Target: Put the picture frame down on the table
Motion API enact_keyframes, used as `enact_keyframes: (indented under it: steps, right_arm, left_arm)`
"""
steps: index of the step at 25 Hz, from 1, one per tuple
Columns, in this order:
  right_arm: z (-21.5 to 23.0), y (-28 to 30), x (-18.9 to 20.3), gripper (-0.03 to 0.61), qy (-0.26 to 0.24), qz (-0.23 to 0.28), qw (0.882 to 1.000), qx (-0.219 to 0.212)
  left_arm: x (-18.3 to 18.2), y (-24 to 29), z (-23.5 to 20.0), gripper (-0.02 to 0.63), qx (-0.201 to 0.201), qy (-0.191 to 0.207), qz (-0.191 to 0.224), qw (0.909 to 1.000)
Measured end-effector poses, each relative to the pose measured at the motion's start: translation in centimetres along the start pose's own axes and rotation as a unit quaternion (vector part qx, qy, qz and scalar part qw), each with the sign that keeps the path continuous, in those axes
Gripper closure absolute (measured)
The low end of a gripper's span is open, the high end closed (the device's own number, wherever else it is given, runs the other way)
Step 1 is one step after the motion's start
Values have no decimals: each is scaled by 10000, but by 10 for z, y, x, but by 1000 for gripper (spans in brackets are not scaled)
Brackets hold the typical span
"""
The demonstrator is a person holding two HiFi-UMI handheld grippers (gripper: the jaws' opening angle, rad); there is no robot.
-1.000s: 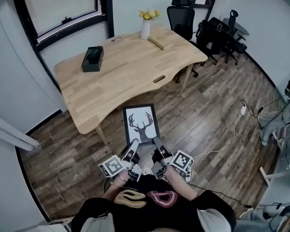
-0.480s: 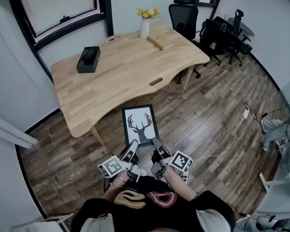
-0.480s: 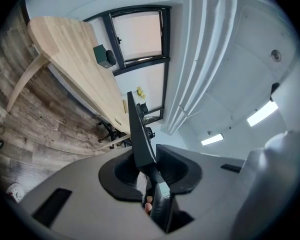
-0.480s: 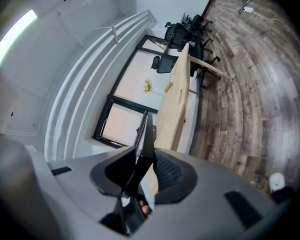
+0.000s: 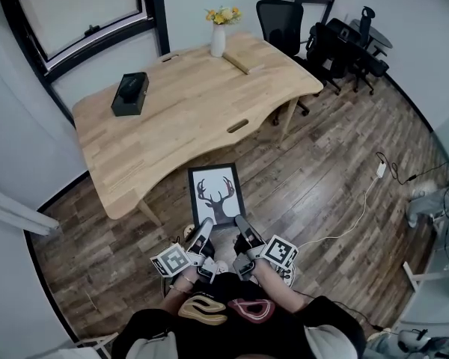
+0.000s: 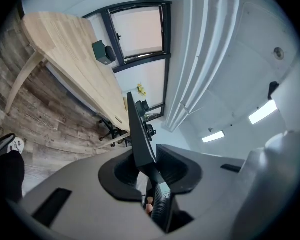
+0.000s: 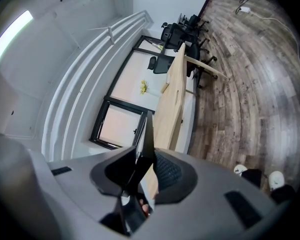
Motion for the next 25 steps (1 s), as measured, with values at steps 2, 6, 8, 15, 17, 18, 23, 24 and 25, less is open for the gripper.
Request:
enact_keyframes:
  steps: [2,6,8,15,17,18,23,24,25]
  right_arm:
    - [2,6,-6,463,-1,66,10000,20]
    - [7,27,-22,463,27,220,9998,-23]
    - [6,41,-33,463,-19,234,9997,56]
    - [6,100,-68,463,-7,488,9988,46]
    - [3,123,-80,463,-15,541,9985,-43]
    - [2,132,-83,463,2,559,9984,-83]
    - [-2,160,-95,463,-30,602,9982,-47]
    - [-2,166,-98,463,-58,609,9981,-1]
    - [-2,175,-102,463,-73,622,9980,31]
  left_arm:
    - [-5,10,-4,517,33,-14,-61,10000]
    - [-20,38,-9,517,83,-8,-217,9997]
    - [-34,52,-12,518,115,12,-237,9997]
    - [-87,112,-22,517,290,160,-455,9984]
    - [-105,130,-26,517,327,168,-477,9982]
    - [-112,136,-28,517,339,179,-484,9981]
    - [-138,157,-33,517,386,194,-504,9978]
    - [-144,162,-35,517,392,194,-517,9977]
    - [-152,168,-38,517,396,199,-537,9976]
Point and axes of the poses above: the fingertips, and each gripper's own axes: y forward along the fingers, z to its right, x out of its underside, the point moved 10 cm from there along -y, backward along the fingers, and after that the axes turned 2 degrees about -x, right-handed, at the moved point
